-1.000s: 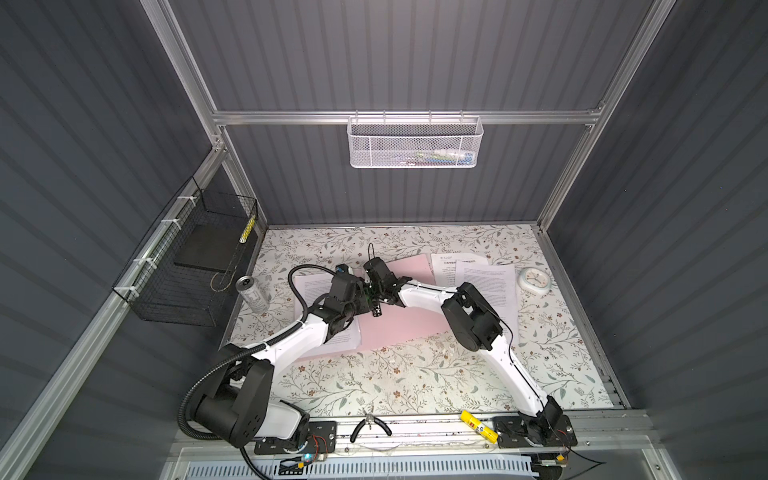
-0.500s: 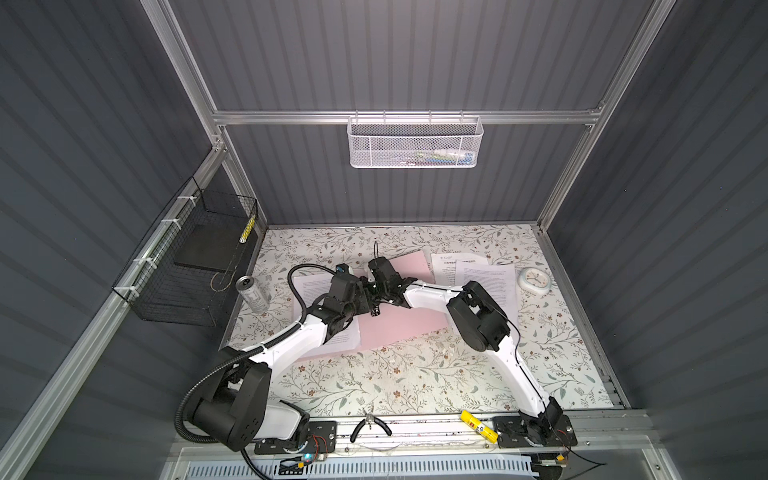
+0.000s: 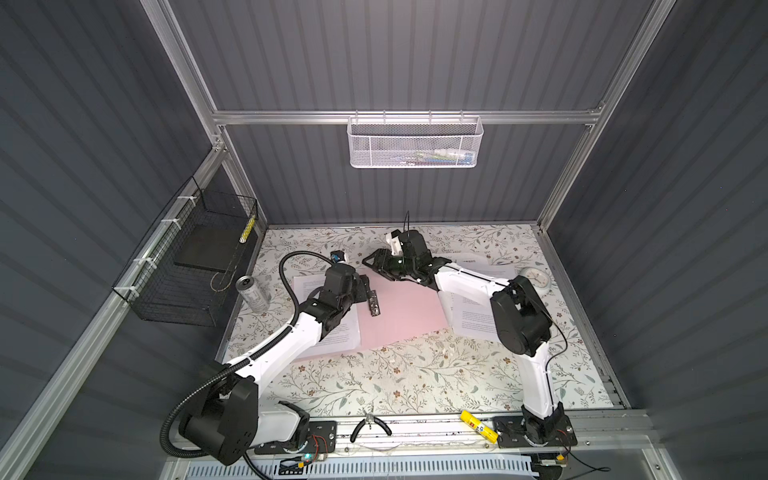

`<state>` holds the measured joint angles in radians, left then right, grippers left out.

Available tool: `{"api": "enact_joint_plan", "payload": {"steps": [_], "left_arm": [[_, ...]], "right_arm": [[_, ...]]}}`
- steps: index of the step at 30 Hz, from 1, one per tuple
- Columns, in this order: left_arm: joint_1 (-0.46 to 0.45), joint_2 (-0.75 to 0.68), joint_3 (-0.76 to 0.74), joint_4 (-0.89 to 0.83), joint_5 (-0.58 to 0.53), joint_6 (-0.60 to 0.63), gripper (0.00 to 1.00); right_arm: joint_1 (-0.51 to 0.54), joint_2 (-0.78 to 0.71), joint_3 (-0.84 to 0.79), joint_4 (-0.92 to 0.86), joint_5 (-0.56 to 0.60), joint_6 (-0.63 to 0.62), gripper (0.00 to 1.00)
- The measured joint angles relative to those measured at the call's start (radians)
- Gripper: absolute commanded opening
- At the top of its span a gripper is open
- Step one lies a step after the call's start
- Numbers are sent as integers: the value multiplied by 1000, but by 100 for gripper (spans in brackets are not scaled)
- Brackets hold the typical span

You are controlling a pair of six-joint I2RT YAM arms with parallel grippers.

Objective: Put the files into the folder
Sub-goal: 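Release the papers and draw both grippers back from the pink folder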

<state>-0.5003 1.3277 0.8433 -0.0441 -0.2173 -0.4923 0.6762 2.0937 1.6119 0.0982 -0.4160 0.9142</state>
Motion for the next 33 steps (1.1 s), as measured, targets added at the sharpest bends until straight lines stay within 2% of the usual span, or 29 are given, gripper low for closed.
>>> {"api": "enact_joint_plan", "payload": {"steps": [5, 13, 23, 29, 33], "left_arm": [[0, 77, 16, 15, 12, 12, 72], [0, 141, 43, 31, 66, 36, 69], [0, 233, 121, 49, 143, 82, 67], [0, 314, 161, 55, 182, 116, 67], [0, 343, 179, 61, 196, 127, 66]], "right_arm": [[-26, -145, -99, -38, 58, -124, 58], [-142, -257, -227, -168, 131, -259, 56], [-148, -480, -476, -289, 241, -347, 55], [-201, -552, -557, -291, 239, -395, 65], [-285, -549, -604, -257, 173, -407, 65]]}}
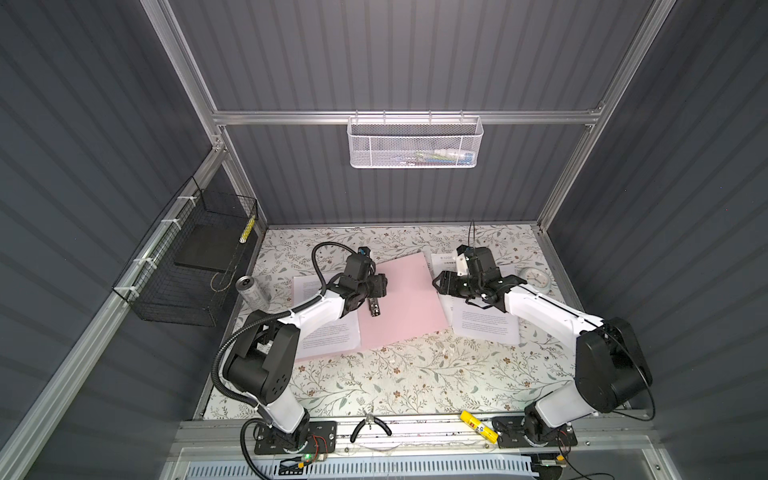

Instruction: Put the files into the folder

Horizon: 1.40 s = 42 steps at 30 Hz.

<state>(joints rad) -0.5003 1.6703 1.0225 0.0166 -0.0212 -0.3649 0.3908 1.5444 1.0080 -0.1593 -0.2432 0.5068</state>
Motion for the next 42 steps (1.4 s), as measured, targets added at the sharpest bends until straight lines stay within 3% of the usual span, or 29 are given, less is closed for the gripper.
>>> {"api": "enact_joint_plan", "payload": {"steps": [6, 14, 27, 34, 42], "left_arm": [[0, 62, 43, 24, 36, -1, 67], [0, 80, 74, 31, 60, -1, 67], [18, 12, -10, 48, 59, -1, 67], [31, 9, -44, 81, 67, -4, 66], [33, 9, -58, 103, 78, -6, 66]], "right_arm": [[-126, 30, -47, 67, -148, 6, 63], [-170, 99, -47, 134, -283, 32, 62], [-171, 105, -80, 153, -325, 35, 62], [-172, 175, -83, 166, -368, 52, 48], [-172, 296, -69, 220, -451, 96, 44]]}}
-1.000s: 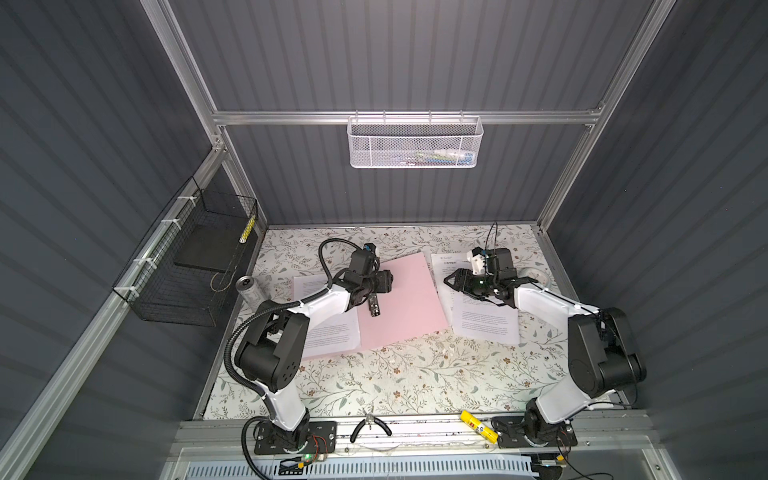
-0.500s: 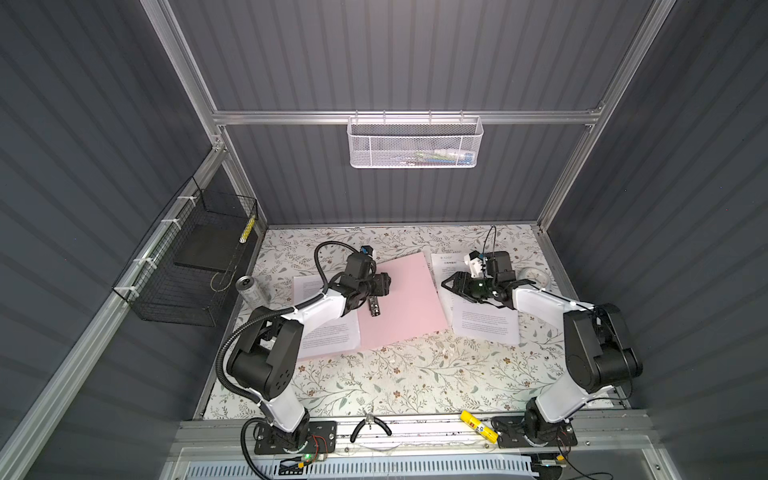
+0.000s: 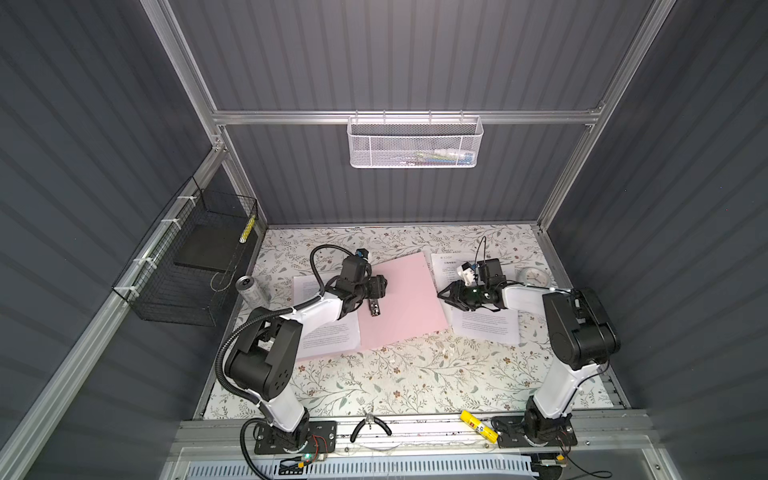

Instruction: Put the files into the folder

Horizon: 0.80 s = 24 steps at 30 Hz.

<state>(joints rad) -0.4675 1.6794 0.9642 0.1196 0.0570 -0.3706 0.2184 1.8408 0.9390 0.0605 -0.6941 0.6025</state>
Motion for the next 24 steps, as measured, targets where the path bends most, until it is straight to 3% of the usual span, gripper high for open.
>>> {"api": "enact_joint_plan", "payload": {"steps": [8, 19, 24], "left_arm": [[13, 0, -17, 35, 35, -23, 66], [20, 0, -18, 54, 53, -37, 66], [20, 0, -27, 62, 58, -42, 66]], "right_arm": [[4, 52, 23, 60, -72, 34, 41], [6, 53, 18, 120, -134, 72, 23], [7, 53, -15, 144, -150, 90, 21]]}}
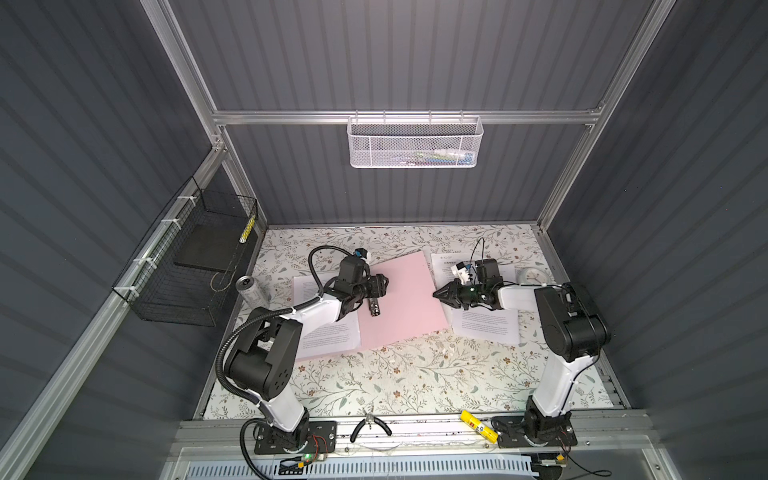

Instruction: Put the files into the folder

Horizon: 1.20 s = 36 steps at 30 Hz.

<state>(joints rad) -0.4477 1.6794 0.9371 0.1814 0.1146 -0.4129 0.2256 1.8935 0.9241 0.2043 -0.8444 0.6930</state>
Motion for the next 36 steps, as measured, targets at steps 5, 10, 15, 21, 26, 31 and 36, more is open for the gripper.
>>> {"api": "enact_joint_plan", "payload": {"steps": [5, 10, 15, 21, 26, 31, 36], "left_arm": [[2, 0, -23, 0, 2, -2, 66], [11, -25, -56, -9, -3, -2, 66], [18, -142, -119, -47, -45, -2, 66], [30, -259, -229, -84, -87, -20, 60], [43, -315, -291, -141, -114, -47, 49], [53, -412, -364, -175, -149, -74, 50], [70, -488, -415, -225, -172, -101, 50]], "right_arm": [[2, -20, -42, -13, 7, 13, 24], [12, -144, -28, -170, 136, -26, 27], [72, -317, 65, -341, 362, -96, 26], [243, -319, 205, -371, 523, -136, 25], [388, -161, 327, -375, 560, -153, 22], [461, 3, 437, -383, 528, -151, 22], [486, 126, 536, -395, 461, -140, 22]]}}
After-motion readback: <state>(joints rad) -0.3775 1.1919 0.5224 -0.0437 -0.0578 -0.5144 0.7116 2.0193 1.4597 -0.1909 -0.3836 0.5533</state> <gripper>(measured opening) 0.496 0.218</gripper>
